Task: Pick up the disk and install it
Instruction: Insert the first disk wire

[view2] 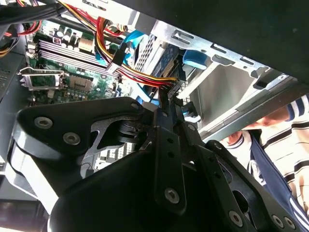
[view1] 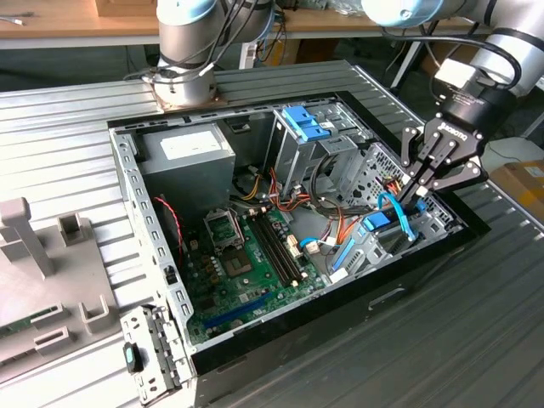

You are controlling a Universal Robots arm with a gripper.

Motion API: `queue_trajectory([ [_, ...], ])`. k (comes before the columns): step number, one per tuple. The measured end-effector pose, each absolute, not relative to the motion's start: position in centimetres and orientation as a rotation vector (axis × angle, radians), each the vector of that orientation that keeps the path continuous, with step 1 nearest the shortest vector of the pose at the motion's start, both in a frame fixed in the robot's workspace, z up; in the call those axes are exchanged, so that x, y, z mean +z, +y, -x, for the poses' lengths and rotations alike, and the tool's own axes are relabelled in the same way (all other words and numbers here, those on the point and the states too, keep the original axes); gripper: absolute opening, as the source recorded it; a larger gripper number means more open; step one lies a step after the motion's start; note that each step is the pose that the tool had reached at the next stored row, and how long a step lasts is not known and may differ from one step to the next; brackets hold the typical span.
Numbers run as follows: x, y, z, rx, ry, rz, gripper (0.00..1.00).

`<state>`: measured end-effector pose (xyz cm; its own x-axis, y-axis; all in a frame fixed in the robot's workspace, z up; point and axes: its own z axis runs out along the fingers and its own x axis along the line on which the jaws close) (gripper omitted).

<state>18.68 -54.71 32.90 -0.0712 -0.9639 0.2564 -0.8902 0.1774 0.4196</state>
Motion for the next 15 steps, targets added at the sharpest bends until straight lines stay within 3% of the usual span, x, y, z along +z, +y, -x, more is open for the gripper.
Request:
queue_trajectory([
  [15, 32.89, -53.88, -18.6, -0.18, -1.983, -1.724, 0.16],
])
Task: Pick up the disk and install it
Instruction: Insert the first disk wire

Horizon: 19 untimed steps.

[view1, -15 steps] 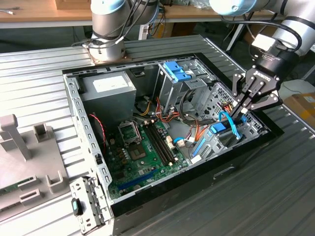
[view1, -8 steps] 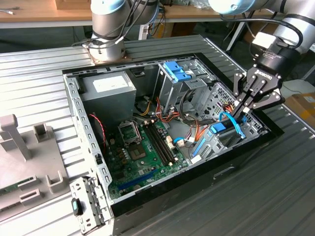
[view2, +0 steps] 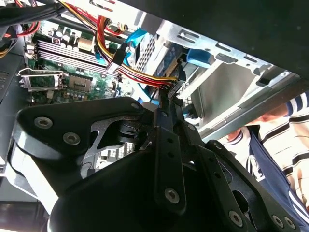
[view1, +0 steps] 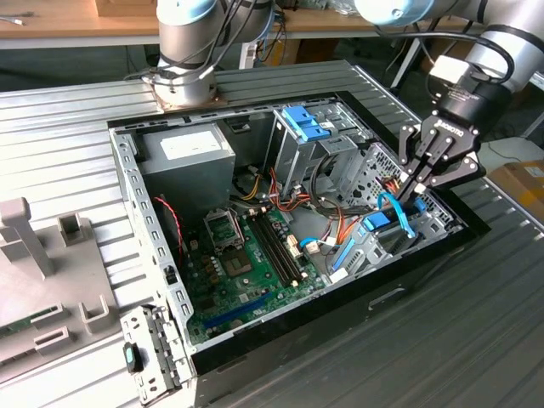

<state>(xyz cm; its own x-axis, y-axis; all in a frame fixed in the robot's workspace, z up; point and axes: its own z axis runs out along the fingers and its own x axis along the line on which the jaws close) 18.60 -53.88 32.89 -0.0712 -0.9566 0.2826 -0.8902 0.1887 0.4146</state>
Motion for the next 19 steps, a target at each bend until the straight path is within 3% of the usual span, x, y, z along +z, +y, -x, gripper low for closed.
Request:
queue_trajectory([
  [6, 32.41, -53.79, -18.6, -0.171, -1.981, -1.718, 0.16],
  [14, 32.39, -53.27, -19.05, -0.091, -1.947, -1.651, 0.16],
  [19, 32.39, -53.21, -19.05, -0.082, -1.944, -1.646, 0.16],
])
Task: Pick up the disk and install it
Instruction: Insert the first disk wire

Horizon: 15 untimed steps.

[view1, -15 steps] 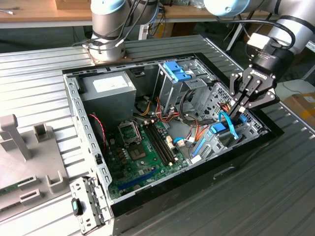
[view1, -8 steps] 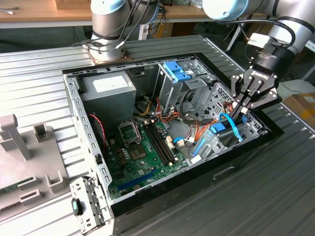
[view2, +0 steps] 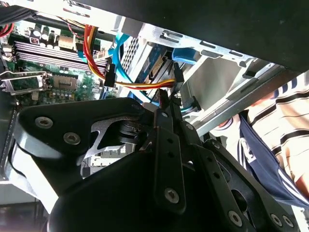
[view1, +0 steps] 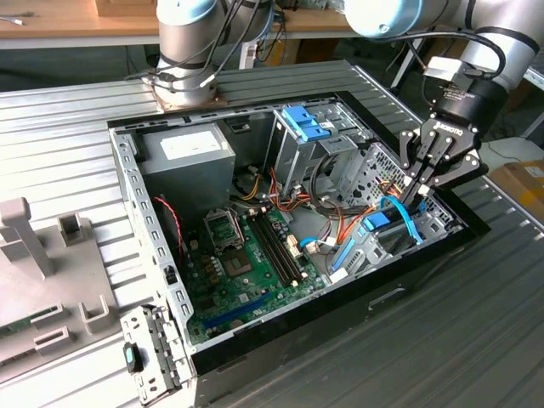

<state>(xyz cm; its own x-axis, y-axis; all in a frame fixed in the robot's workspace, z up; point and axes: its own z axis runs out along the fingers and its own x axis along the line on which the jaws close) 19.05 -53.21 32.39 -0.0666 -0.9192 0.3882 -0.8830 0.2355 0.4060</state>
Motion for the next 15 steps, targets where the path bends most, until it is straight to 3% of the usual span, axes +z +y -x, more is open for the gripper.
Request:
queue_trajectory([
  [2, 32.4, -53.2, -19.1, -0.082, -1.944, -1.645, 0.17],
  [4, 32.4, -53.2, -19.1, -0.082, -1.944, -1.645, 0.36],
  [15, 33.5, -53.2, -19.1, -0.079, -1.943, -1.643, 0.36],
])
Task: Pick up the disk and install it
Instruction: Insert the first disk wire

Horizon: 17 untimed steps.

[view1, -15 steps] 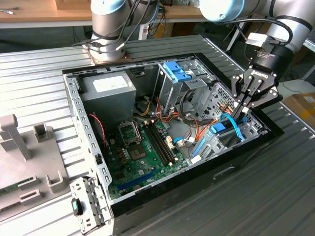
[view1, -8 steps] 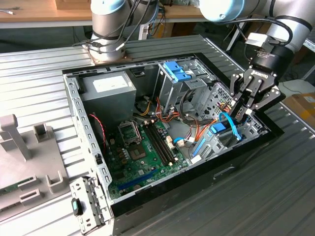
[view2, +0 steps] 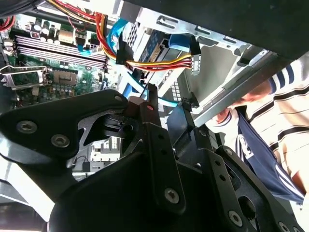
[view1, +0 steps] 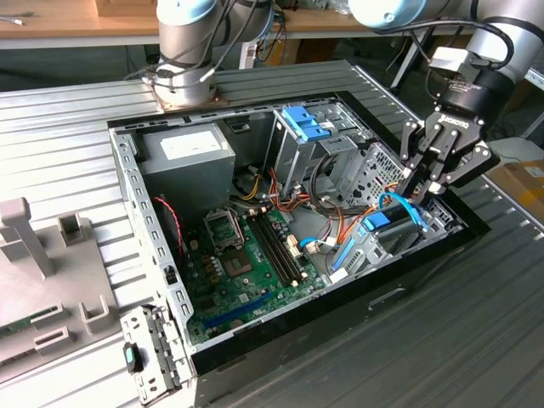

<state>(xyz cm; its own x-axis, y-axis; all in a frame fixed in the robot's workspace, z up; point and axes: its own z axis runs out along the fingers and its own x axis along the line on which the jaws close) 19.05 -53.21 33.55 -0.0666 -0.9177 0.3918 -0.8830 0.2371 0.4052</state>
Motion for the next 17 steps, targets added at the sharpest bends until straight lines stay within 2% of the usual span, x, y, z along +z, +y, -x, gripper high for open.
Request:
queue_trajectory([
  [7, 35.0, -53.2, -19.1, -0.076, -1.943, -1.641, 0.36],
  [14, 35.2, -53.2, -19.0, -0.154, -1.944, -1.768, 0.36],
  [17, 35.6, -53.2, -18.7, -0.163, -1.966, -1.796, 0.36],
])
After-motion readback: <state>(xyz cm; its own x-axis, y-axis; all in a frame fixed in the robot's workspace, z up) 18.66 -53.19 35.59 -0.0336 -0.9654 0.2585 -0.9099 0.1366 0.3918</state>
